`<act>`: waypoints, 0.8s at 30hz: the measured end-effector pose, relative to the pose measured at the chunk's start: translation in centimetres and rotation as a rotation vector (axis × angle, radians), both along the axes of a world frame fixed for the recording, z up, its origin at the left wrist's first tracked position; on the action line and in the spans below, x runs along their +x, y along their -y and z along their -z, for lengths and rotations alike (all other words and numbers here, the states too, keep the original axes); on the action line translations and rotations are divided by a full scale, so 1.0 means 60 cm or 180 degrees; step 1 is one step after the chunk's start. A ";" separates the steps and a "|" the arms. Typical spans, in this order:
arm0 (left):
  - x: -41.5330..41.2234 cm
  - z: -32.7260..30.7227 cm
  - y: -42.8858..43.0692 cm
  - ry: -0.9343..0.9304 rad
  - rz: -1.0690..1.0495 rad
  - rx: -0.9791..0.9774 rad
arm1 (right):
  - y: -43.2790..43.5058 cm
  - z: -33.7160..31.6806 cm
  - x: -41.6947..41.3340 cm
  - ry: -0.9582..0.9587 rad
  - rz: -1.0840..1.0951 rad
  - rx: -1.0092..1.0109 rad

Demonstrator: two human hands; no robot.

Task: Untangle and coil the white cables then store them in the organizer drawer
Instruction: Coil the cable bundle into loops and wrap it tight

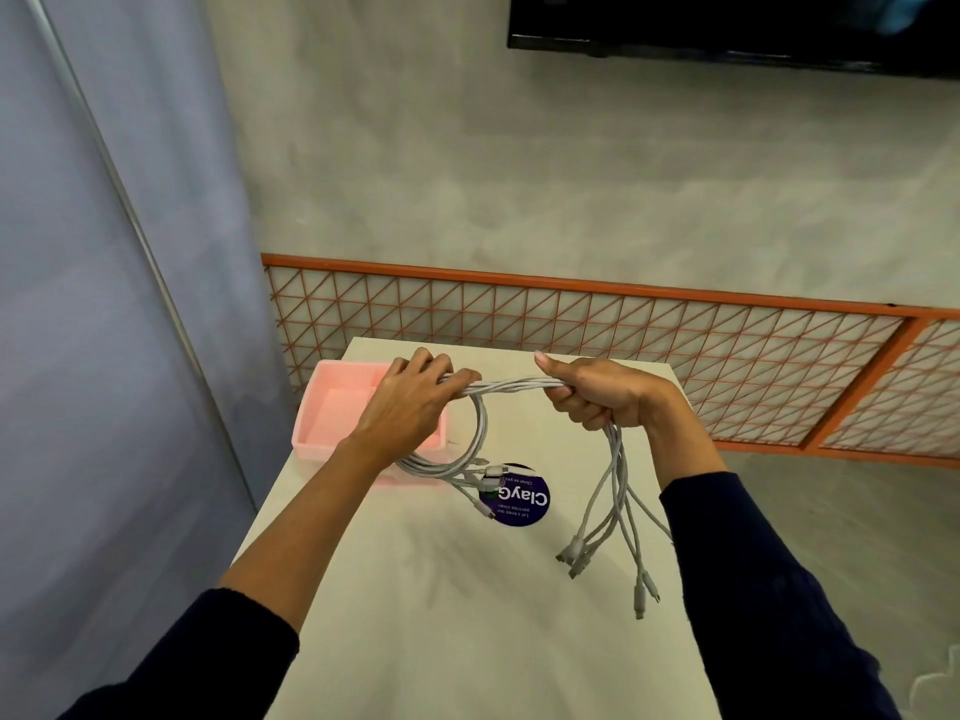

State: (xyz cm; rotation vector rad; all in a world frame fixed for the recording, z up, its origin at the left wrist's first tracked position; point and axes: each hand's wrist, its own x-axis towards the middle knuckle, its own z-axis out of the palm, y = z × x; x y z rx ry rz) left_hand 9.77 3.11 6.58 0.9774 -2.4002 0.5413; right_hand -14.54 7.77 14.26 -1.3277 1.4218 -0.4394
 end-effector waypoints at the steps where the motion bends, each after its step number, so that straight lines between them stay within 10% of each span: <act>1: 0.001 -0.001 -0.004 0.0042 0.0094 0.0039 | 0.002 0.003 -0.004 -0.0015 0.0123 0.0034; 11: -0.018 -0.002 -0.020 0.0167 0.0023 -0.0123 | 0.004 0.035 -0.007 -0.0409 0.0306 0.0128; 24: 0.018 -0.069 0.026 0.0164 -0.0185 -0.0748 | -0.014 0.076 -0.030 0.0795 -0.0071 -0.0689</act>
